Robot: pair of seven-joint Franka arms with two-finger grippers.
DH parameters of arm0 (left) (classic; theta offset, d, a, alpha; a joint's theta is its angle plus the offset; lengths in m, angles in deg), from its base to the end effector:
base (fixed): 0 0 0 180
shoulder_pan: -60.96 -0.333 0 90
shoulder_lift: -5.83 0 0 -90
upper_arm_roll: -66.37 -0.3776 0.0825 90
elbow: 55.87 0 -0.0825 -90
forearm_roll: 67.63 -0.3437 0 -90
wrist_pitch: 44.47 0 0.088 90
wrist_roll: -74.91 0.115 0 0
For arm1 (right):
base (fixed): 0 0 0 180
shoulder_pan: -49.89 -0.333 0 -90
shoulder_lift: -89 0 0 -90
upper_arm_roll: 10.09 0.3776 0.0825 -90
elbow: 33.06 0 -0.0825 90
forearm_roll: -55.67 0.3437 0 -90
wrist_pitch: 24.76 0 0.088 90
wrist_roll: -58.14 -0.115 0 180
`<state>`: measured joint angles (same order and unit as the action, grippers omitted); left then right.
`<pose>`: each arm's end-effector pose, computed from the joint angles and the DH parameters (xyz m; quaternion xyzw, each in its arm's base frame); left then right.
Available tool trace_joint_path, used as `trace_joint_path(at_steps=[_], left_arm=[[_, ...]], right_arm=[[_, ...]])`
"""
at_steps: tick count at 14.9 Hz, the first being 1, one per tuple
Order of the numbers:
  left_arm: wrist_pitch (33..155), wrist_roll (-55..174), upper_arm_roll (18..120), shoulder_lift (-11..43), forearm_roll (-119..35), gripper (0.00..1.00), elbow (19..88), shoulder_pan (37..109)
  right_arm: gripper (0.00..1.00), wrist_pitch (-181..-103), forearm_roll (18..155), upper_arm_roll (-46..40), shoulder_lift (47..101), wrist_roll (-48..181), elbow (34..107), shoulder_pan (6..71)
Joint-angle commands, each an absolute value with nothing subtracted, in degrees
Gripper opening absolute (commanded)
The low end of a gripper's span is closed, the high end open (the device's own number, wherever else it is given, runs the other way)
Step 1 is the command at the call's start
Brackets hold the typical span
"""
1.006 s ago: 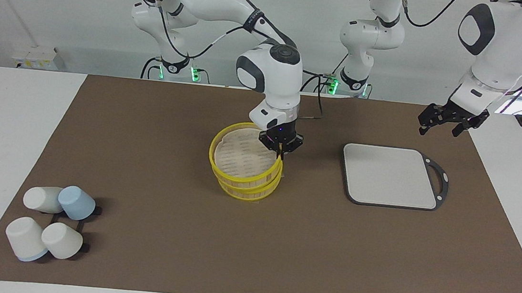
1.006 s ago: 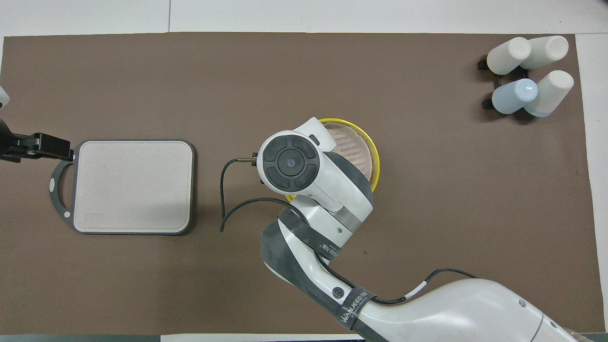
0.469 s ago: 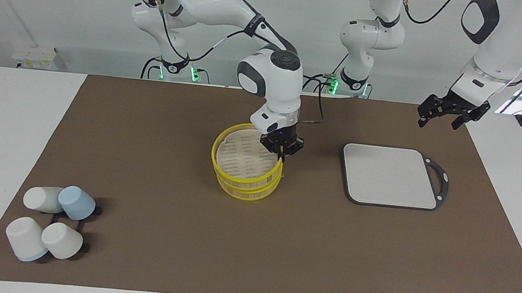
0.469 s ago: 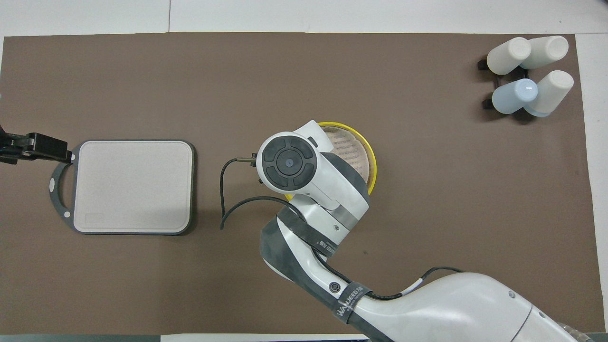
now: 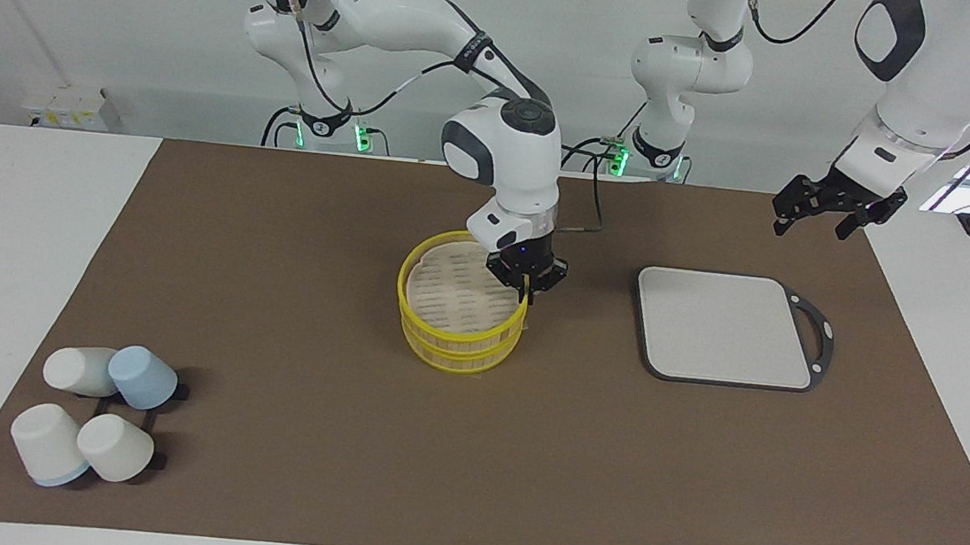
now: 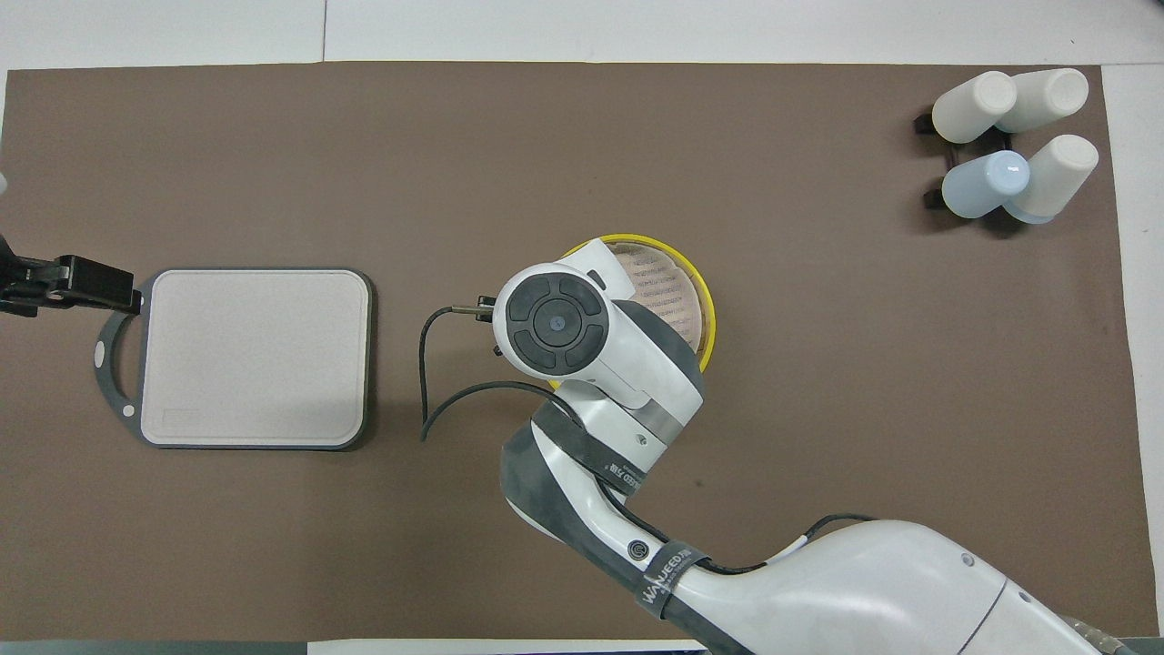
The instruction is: Place bun in steamer
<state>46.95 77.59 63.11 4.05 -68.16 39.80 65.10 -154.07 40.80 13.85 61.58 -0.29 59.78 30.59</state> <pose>0.5022 -0.0061 0.6533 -0.9993 0.0313 0.0216 0.0034 0.5404 0.4257 0.4504 -0.9906 0.0902 -0.0773 0.0685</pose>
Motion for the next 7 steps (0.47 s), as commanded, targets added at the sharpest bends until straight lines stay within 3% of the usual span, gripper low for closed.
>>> trace_joint_path(at_steps=[1, 2, 3, 4, 5, 7], left_arm=[[46.05, 77.02, 62.24, 3.02, -67.37, 1.00, 40.11, 65.71], [46.05, 77.02, 62.33, 2.93, -67.37, 1.00, 40.11, 65.62], [46.14, 77.02, 62.33, 2.93, -66.85, 1.00, 40.11, 65.53], [46.23, 77.02, 62.33, 2.93, -66.06, 1.00, 40.20, 65.53], [46.32, 77.02, 62.33, 2.93, -65.79, 1.00, 40.20, 65.53], [46.32, 77.02, 62.24, 2.84, -65.52, 1.00, 40.20, 65.35]], right_arm=[[0.13, -155.89, 39.33, 13.99, 61.58, -2.16, 60.81, 31.60], [0.13, -156.85, 39.32, 13.99, 61.49, -2.16, 60.98, 31.61], [0.20, -156.78, 39.32, 13.99, 61.57, -2.16, 61.07, 31.61], [0.38, -156.60, 39.32, 13.99, 61.57, -2.33, 60.99, 31.61], [0.42, -156.25, 39.41, 13.99, 61.57, -2.42, 60.90, 31.44], [0.58, -155.11, 39.50, 13.99, 61.75, -2.59, 60.29, 30.91]])
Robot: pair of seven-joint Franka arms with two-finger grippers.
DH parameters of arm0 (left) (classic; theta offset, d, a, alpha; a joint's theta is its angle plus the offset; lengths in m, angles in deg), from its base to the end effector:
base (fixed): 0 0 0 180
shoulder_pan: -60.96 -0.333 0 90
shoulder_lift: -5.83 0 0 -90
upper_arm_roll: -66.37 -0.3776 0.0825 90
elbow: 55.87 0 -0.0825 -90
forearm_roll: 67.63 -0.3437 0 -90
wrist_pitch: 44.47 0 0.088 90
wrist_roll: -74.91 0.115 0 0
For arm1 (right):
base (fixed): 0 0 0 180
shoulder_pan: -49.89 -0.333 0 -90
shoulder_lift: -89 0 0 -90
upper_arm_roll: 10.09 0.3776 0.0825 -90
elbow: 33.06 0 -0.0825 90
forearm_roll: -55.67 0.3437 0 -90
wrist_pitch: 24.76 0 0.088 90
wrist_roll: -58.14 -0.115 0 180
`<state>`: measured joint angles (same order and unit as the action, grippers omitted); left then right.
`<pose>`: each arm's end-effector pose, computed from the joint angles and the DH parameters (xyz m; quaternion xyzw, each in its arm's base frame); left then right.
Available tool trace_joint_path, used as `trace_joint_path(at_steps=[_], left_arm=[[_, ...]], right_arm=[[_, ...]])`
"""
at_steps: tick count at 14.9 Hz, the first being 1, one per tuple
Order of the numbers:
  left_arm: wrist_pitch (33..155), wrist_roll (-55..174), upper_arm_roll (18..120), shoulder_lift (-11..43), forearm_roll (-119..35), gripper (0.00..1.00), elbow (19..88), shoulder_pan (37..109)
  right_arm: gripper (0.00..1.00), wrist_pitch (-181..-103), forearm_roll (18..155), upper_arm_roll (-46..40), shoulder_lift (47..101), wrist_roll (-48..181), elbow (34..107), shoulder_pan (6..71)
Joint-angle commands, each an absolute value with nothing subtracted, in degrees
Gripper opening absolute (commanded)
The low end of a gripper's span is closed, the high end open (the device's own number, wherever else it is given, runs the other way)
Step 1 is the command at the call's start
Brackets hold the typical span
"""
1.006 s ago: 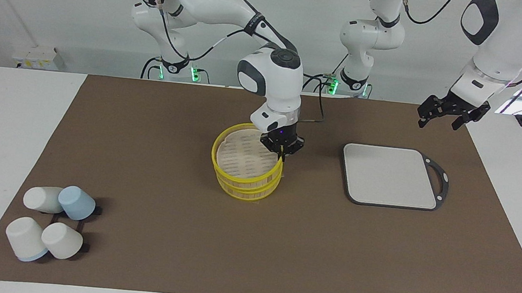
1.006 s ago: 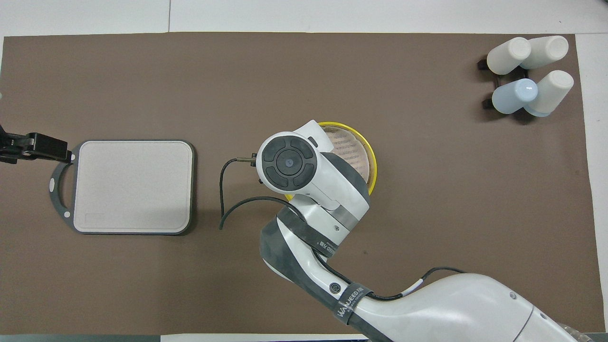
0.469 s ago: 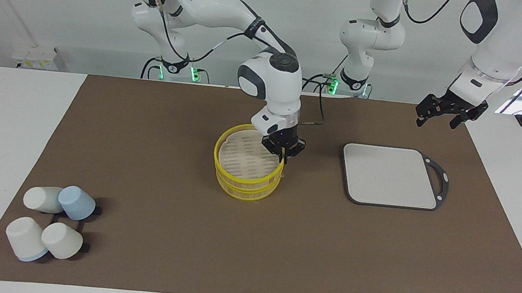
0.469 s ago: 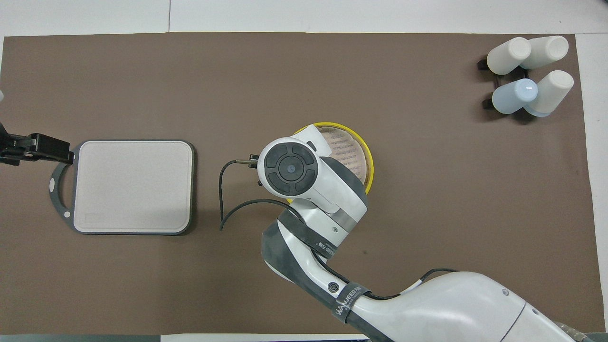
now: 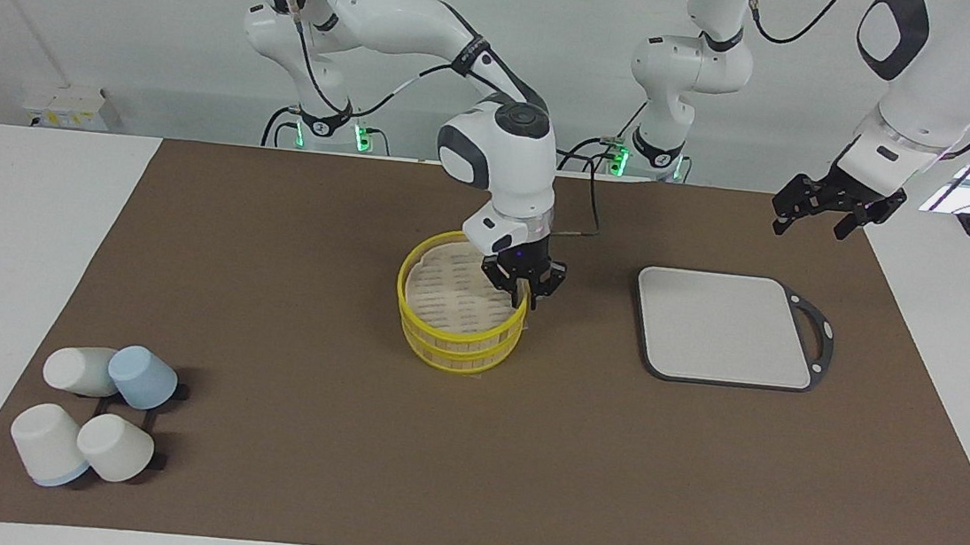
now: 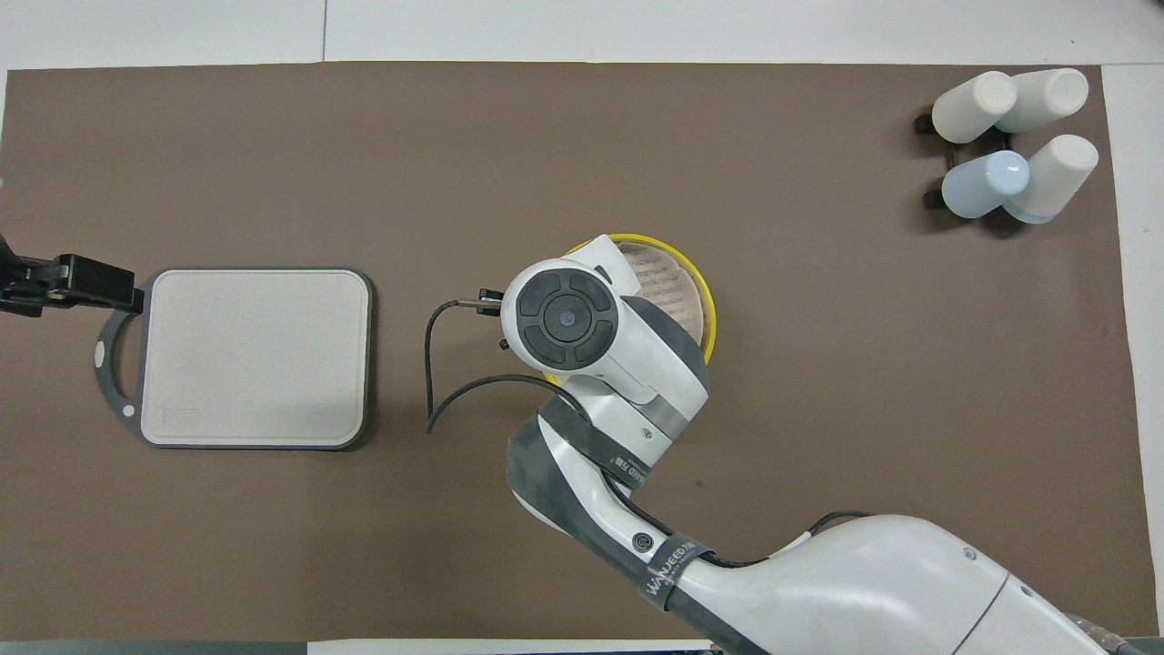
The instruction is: Place bun in steamer
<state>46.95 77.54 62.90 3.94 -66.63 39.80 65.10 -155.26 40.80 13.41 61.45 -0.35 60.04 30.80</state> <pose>0.5016 -0.0072 0.6542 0.9993 -0.0284 -0.0205 0.0101 0.5453 0.4217 0.4484 -0.9894 0.0950 -0.0819 0.0728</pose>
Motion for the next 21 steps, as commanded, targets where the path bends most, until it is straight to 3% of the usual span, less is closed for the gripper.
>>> trace_joint_path(at_steps=[1, 5, 7, 8, 9, 10, 13, 15, 17, 18, 21], left_arm=[[46.32, 77.02, 62.24, 2.84, -65.52, 1.00, 40.11, 65.35], [46.41, 77.02, 62.24, 2.84, -65.61, 1.00, 40.20, 65.44], [46.58, 77.02, 62.24, 2.93, -65.61, 1.00, 40.11, 65.35], [46.67, 77.02, 62.24, 2.93, -65.61, 1.00, 40.11, 65.35], [46.58, 77.02, 62.24, 2.93, -65.61, 1.00, 40.11, 65.35], [46.58, 77.02, 62.24, 2.93, -65.61, 1.00, 40.11, 65.35], [46.58, 77.02, 62.24, 2.93, -65.61, 1.00, 40.02, 65.35], [46.49, 77.02, 62.24, 2.93, -65.61, 1.00, 40.02, 65.35], [46.49, 77.02, 62.24, 2.93, -65.61, 1.00, 40.02, 65.35], [46.49, 77.02, 62.24, 2.93, -65.61, 1.00, 40.02, 65.35], [46.41, 77.02, 62.24, 2.93, -65.61, 1.00, 39.93, 65.35]], right_arm=[[0.62, -154.32, 39.50, 13.99, 61.84, -2.86, 59.76, 30.82], [0.64, -142.66, 39.15, 13.99, 62.45, -1.64, 51.60, 31.43], [0.67, -138.51, 40.02, 13.90, 66.47, 3.87, 51.05, 34.40], [0.77, -135.36, 40.29, 14.07, 68.50, 7.22, 51.14, 36.60], [0.96, -131.15, 40.38, 14.08, 70.78, 11.43, 51.40, 38.79], [1.00, -127.37, 40.55, 14.08, 72.80, 16.25, 51.67, 41.43], [1.00, -117.25, 45.90, 13.99, 79.74, 31.11, 54.11, 50.56], [1.00, -116.61, 50.90, 13.99, 85.98, 37.02, 58.50, 57.77], [1.00, -115.39, 54.08, 13.90, 88.90, 42.46, 60.37, 63.40], [1.00, -115.20, 54.26, 11.64, 90.04, 45.80, 61.85, 62.38], [1.00, -116.87, 54.18, -9.15, 91.46, 48.90, 64.32, 46.77]])
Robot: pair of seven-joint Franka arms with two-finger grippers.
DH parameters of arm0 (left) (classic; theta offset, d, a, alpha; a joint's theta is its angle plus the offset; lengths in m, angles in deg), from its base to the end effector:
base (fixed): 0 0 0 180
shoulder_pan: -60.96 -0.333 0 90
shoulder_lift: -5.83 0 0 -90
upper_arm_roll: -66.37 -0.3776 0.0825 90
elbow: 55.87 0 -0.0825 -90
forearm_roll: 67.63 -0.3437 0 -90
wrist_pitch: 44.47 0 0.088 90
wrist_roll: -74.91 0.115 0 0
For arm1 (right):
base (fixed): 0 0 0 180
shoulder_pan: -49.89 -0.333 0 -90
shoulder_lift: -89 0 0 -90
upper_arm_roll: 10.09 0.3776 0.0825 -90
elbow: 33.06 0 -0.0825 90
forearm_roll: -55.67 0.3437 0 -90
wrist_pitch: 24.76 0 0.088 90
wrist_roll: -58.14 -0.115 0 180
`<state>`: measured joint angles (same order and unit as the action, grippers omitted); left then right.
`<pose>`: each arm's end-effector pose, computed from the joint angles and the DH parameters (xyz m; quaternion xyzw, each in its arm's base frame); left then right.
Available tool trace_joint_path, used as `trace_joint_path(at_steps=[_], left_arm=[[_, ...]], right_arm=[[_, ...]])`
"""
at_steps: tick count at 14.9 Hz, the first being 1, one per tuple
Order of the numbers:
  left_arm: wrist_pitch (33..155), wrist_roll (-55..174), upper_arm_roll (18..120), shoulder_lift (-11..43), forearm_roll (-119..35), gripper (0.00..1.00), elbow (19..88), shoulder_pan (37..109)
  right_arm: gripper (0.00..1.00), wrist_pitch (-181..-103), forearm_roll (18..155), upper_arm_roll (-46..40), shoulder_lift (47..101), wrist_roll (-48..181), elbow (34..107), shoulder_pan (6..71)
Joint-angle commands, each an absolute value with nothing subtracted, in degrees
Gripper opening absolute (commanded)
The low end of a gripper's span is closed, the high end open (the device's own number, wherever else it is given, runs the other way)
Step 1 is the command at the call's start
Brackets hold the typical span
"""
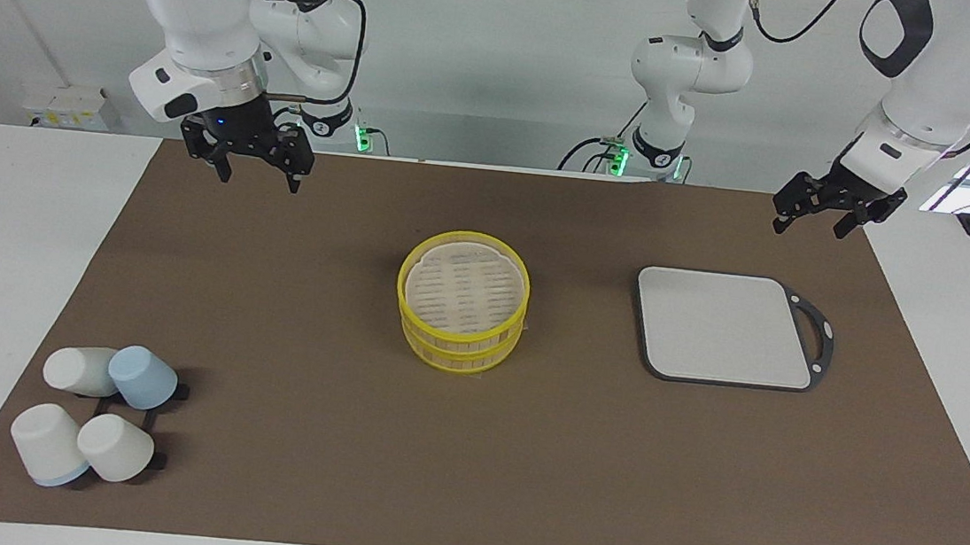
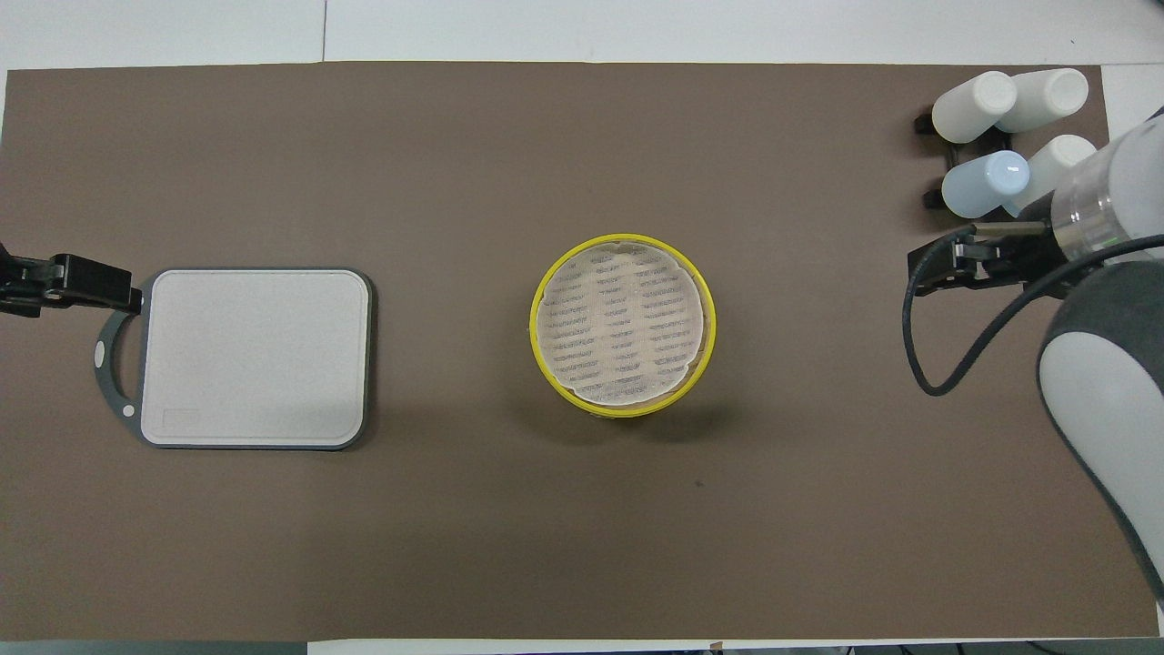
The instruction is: Place bun in steamer
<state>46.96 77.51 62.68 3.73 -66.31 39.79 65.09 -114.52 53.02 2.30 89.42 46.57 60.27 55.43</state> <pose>0.5004 -0.0057 0.6562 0.9994 -0.0261 -0.0184 0.0130 0.5057 0.0559 0.6565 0.9985 -0.0406 -0.0234 0.0280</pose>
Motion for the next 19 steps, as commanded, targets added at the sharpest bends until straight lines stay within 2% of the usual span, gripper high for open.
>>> trace_joint_path(at_steps=[1, 5, 13, 19], left_arm=[[46.49, 77.02, 62.24, 2.93, -65.52, 1.00, 39.85, 65.35], [46.41, 77.02, 62.24, 2.93, -65.52, 1.00, 39.85, 65.35], [46.49, 77.19, 62.15, 2.84, -65.52, 1.00, 40.02, 65.18], [46.58, 77.19, 62.15, 2.93, -65.70, 1.00, 39.93, 65.18]], right_arm=[[1.00, -118.09, 54.18, -11.56, 91.20, 51.87, 64.33, 45.60], [1.00, -118.90, 54.09, -17.21, 92.33, 56.91, 67.56, 42.86], [1.00, -123.11, 52.25, -17.21, 92.95, 58.39, 67.41, 43.12], [1.00, -121.10, 51.54, -17.13, 91.11, 60.24, 65.12, 44.44]])
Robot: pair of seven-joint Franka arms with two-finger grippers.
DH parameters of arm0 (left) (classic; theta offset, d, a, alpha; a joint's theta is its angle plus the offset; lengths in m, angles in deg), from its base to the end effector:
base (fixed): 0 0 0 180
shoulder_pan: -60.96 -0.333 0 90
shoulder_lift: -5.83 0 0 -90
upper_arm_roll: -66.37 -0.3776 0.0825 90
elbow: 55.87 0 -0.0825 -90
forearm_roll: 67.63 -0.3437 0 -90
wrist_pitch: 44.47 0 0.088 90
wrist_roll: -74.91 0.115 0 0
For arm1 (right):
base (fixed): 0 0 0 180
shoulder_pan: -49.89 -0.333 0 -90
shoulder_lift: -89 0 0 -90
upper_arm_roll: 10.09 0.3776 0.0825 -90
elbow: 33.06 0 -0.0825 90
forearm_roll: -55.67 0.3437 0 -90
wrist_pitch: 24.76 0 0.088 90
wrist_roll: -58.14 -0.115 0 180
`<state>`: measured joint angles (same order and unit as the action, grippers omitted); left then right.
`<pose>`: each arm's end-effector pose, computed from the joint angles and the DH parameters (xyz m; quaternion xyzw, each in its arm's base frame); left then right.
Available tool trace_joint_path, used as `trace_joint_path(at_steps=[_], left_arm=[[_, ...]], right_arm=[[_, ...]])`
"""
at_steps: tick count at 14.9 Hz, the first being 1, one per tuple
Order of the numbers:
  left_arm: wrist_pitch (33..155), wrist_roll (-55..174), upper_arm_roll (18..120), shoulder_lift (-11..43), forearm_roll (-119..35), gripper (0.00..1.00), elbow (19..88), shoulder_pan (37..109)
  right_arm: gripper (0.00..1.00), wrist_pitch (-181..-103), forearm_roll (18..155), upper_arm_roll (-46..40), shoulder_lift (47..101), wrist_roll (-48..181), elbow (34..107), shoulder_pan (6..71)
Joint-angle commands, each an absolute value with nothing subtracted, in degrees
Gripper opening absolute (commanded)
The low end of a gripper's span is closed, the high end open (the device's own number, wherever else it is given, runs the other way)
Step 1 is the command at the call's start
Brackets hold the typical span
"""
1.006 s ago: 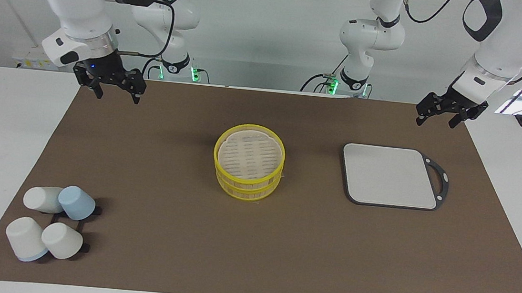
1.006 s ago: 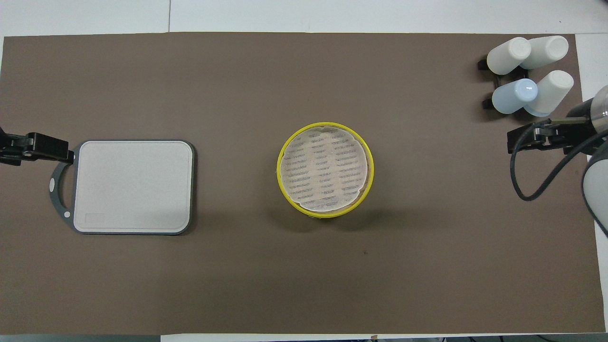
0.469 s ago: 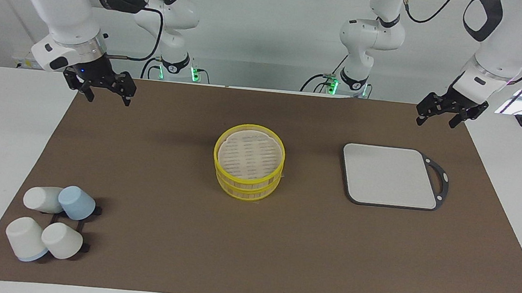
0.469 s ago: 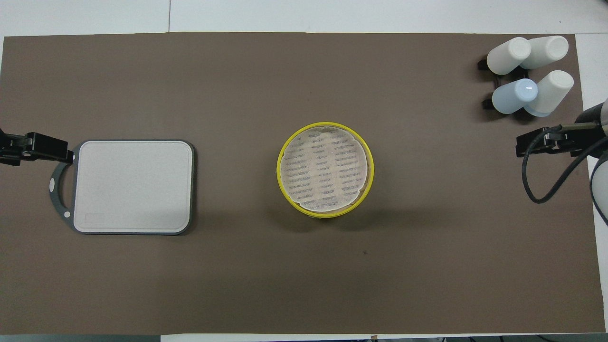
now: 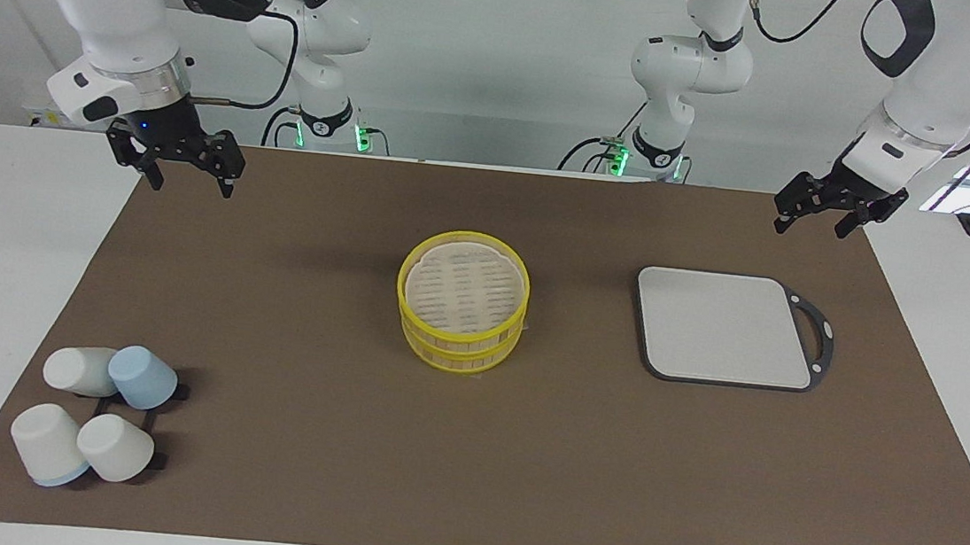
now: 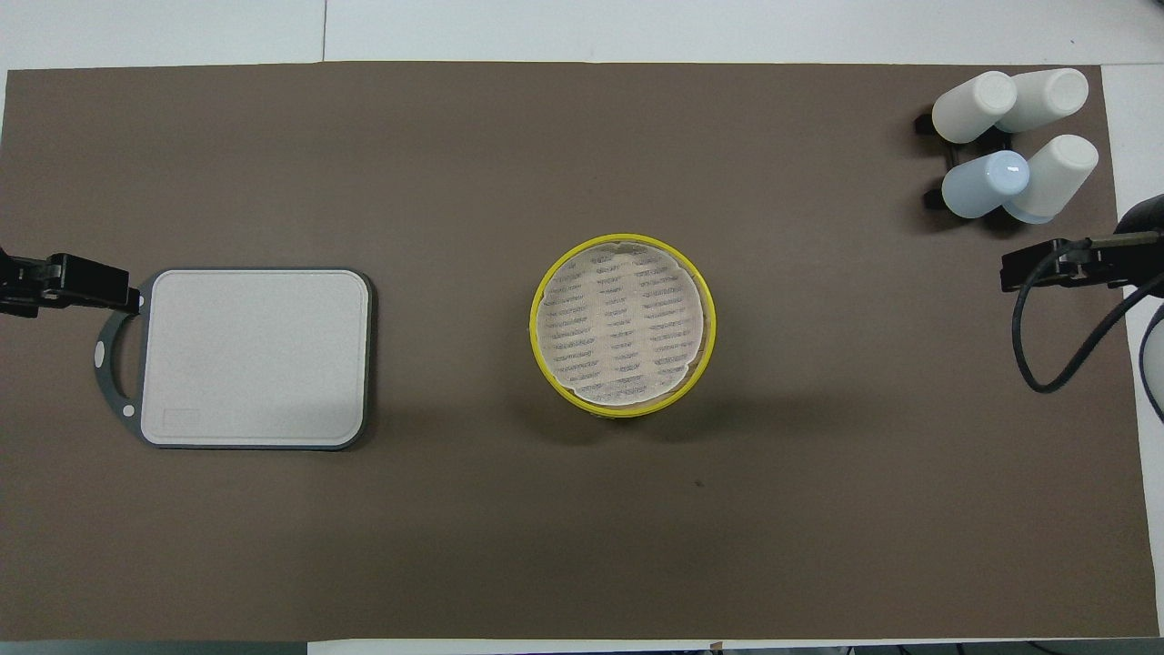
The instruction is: Place bun in steamer
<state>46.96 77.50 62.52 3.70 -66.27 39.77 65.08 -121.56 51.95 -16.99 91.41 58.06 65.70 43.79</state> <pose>0.5003 -0.0042 0.6566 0.9994 -0.0245 -0.0179 0.0135 0.5061 -0.0153 0.6434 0.9995 -0.0039 0.0036 0.0297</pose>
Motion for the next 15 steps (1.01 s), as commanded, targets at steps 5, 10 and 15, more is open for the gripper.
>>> trace_joint_path(at_steps=[5, 10, 15], left_arm=[[46.58, 77.37, 62.15, 2.84, -65.70, 1.00, 40.11, 65.18], [46.67, 77.19, 62.15, 2.75, -65.70, 1.00, 40.20, 65.18], [47.37, 77.37, 62.15, 2.75, -65.70, 1.00, 40.46, 64.04]], right_arm=[[1.00, -121.09, 52.25, -17.48, 91.02, 64.36, 64.94, 46.80], [1.00, -121.18, 52.68, -17.39, 91.11, 64.47, 63.98, 48.40], [1.00, -120.74, 54.88, -17.21, 91.02, 64.20, 61.95, 48.13]])
